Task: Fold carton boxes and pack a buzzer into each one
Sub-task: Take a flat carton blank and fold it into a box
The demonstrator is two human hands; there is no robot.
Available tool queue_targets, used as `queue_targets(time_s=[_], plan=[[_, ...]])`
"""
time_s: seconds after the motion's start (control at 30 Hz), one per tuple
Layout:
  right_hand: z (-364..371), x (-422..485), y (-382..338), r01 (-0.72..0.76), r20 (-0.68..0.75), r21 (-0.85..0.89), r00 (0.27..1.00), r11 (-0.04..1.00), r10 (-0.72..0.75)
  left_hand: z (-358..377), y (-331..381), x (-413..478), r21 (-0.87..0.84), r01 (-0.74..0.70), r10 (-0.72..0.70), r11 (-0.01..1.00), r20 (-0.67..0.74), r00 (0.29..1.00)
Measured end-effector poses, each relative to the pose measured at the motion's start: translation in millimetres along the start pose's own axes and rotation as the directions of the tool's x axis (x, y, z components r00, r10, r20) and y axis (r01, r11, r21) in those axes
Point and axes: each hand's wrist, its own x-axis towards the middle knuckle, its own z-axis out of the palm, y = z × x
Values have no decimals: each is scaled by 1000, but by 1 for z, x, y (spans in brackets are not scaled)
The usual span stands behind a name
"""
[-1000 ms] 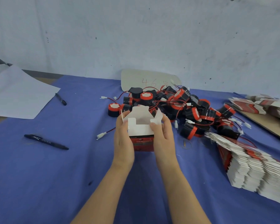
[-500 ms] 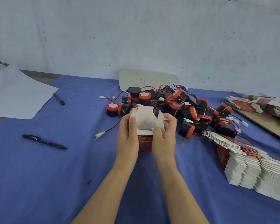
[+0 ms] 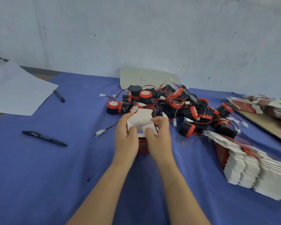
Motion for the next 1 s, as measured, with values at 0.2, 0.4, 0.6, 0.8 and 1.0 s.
queue_targets(time_s=[0.2, 0.4, 0.6, 0.8, 1.0], plan=[[-4, -2, -13, 90, 152, -5, 984, 996, -88, -5, 1, 3, -42, -34, 32, 999, -48, 998], [-10, -6, -22, -76, 296, 149, 955, 986, 29, -13, 4, 6, -38, -66, 59, 997, -154, 986], [-17, -3, -21, -79, 361, 9, 930, 997, 70, -13, 1, 7, -14, -169, 165, 986, -146, 975], [-23, -1, -24, 1, 339, -237, 937, 972, 81, -12, -2, 3, 139, -299, 306, 944, -29, 952], [-28, -1, -23, -96, 388, -87, 914, 992, 123, -13, 2, 2, 149, -347, 352, 926, -6, 936]])
